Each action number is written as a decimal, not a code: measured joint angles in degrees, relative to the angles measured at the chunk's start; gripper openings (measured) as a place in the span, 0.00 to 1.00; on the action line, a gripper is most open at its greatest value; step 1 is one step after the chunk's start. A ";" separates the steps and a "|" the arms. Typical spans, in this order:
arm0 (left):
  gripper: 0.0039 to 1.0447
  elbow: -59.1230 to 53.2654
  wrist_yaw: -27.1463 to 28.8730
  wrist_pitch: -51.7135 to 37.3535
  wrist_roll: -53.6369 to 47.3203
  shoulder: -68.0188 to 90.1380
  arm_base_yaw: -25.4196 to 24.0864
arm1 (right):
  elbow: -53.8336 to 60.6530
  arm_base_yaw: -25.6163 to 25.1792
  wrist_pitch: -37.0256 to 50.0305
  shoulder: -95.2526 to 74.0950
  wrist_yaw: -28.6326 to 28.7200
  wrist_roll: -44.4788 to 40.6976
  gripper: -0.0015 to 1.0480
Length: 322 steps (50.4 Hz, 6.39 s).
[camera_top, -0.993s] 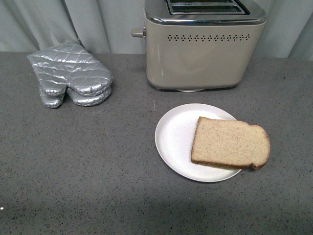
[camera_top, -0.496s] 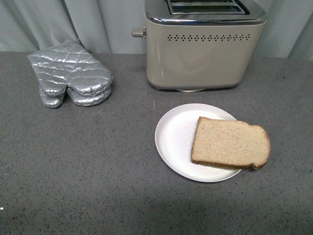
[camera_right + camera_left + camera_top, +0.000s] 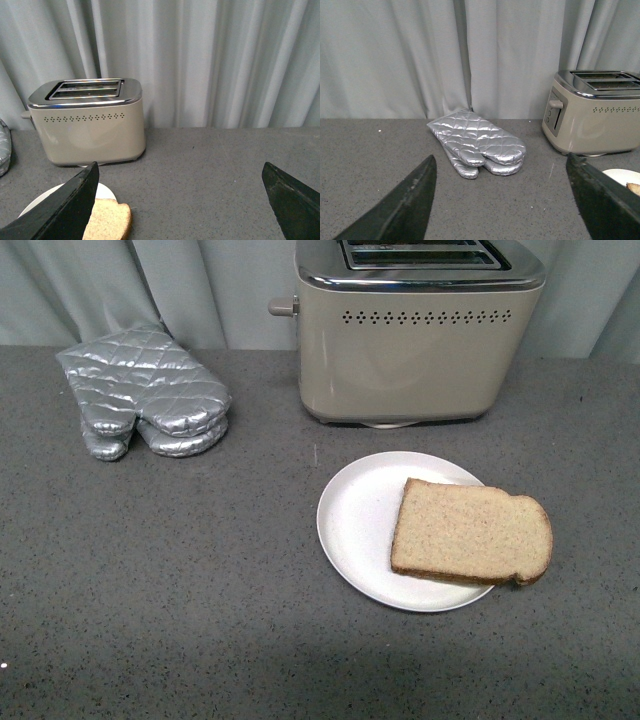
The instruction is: Put bread into toaster
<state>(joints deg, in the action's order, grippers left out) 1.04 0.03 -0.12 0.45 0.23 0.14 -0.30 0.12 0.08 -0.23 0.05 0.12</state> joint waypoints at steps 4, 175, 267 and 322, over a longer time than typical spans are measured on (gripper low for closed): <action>0.93 0.00 0.00 0.00 0.00 0.00 0.00 | -0.87 0.76 -2.54 -1.46 -3.50 -1.38 0.91; 0.94 0.00 0.00 0.00 -0.15 -0.02 0.00 | -72.11 22.53 0.85 -103.78 -18.18 82.71 0.01; 0.94 0.00 -0.02 0.02 -0.17 -0.02 0.00 | -7.08 6.93 32.30 -39.98 -6.95 0.00 0.01; 0.94 0.00 -0.02 0.04 -0.17 -0.02 0.00 | 0.04 0.00 14.95 -14.69 -0.15 0.02 0.01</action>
<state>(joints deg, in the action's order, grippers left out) 1.04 0.01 -0.08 0.27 0.21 0.14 -0.25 0.12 15.03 -14.92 -0.10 0.14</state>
